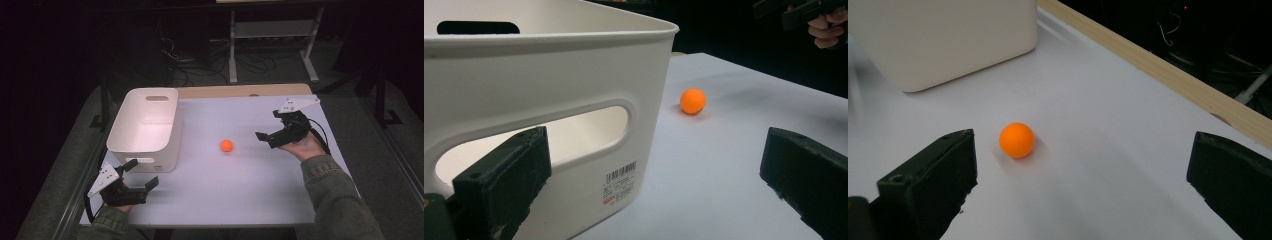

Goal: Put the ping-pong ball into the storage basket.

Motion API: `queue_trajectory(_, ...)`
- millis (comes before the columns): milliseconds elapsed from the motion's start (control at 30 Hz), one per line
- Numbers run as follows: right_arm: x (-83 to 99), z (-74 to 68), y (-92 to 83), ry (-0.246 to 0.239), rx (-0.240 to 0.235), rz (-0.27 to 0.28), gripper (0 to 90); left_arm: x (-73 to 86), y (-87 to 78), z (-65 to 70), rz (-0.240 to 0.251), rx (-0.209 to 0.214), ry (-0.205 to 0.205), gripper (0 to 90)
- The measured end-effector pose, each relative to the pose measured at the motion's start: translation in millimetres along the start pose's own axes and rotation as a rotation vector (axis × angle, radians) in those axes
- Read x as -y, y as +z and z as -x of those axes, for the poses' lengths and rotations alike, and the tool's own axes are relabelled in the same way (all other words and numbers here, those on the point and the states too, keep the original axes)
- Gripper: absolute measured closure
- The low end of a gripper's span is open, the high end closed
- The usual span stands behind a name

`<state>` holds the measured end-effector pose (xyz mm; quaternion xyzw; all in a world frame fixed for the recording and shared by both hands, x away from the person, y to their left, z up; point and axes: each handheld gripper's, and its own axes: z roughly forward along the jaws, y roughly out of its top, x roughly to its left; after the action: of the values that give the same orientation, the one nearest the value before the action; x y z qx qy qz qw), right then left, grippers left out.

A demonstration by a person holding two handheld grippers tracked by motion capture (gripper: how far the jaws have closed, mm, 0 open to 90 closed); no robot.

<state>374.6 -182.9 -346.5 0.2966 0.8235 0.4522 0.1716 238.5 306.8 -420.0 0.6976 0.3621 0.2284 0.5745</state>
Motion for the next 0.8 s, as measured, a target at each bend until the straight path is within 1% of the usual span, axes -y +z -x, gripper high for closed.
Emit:
queue_trajectory(100,-1.6,0.2,3.2,0.011,-0.008,-0.002,0.0,-0.1,-0.2,0.2,0.001,0.0,0.003,0.0)
queue_trajectory(267,-3.2,0.3,9.1,-0.002,-0.015,-0.019,0.0,-0.1,-0.2,0.1,0.0,0.0,0.004,0.0)
queue_trajectory(367,-5.3,0.2,12.5,0.001,-0.023,-0.023,0.0,-0.1,-0.3,0.1,0.0,0.001,0.003,0.0)
queue_trajectory(700,-7.1,-1.1,27.0,-0.014,-0.048,-0.051,0.0,-0.1,-0.1,0.4,-0.001,0.002,0.004,0.0)
queue_trajectory(733,-7.2,-1.4,28.9,-0.017,-0.051,-0.06,0.0,-0.1,-0.1,0.4,-0.001,0.002,0.004,0.0)
queue_trajectory(800,-7.4,-1.8,31.1,-0.023,-0.05,-0.065,0.0,0.0,0.0,0.5,-0.001,0.003,0.004,0.0)
